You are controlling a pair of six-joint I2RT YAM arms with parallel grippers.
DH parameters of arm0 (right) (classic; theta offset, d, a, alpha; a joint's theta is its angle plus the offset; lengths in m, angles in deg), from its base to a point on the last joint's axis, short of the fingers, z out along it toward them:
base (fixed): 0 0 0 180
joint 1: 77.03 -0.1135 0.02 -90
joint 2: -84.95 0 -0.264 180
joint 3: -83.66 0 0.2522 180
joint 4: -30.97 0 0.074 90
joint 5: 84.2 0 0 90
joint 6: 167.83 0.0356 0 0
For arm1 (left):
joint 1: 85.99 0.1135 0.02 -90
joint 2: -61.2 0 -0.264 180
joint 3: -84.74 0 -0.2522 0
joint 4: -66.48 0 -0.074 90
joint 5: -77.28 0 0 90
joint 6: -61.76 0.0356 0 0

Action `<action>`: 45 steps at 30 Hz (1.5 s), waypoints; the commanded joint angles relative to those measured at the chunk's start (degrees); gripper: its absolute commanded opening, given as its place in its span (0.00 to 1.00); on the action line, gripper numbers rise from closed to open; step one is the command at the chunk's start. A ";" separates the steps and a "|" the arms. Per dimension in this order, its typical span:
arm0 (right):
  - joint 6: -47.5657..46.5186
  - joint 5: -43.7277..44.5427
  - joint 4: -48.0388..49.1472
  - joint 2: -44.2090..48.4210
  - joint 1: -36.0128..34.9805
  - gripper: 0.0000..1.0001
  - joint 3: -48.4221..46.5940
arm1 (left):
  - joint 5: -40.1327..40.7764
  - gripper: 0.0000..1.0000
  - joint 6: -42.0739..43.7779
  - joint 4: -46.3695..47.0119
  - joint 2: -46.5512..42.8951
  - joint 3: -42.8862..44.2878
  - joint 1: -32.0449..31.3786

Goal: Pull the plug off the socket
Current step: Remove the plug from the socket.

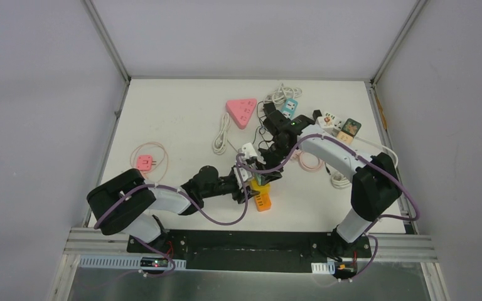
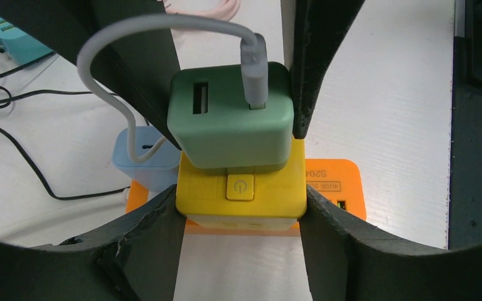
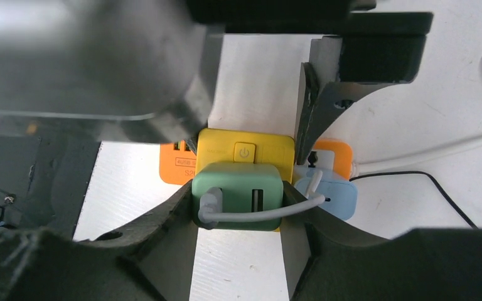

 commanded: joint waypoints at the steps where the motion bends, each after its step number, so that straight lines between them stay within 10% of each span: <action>1: 6.78 -10.09 -3.01 -1.99 -9.27 0.00 -2.75 | -0.59 0.00 1.18 -2.92 2.84 0.97 0.18; 13: -2.58 -7.74 -5.51 2.53 0.34 0.00 3.18 | -0.31 0.00 1.90 -3.09 2.31 0.27 0.23; 25: 3.21 -8.10 -6.15 -2.53 -9.89 0.00 -2.80 | -0.73 0.00 1.22 -2.12 3.41 0.80 0.15; 36: -7.11 -5.40 -12.78 -0.54 -2.60 0.00 0.16 | -0.55 0.00 2.07 -2.50 3.34 0.68 0.15; 45: 6.78 -9.25 -4.71 -3.00 -8.55 0.00 -3.47 | -1.01 0.00 1.65 -2.42 4.26 1.39 0.28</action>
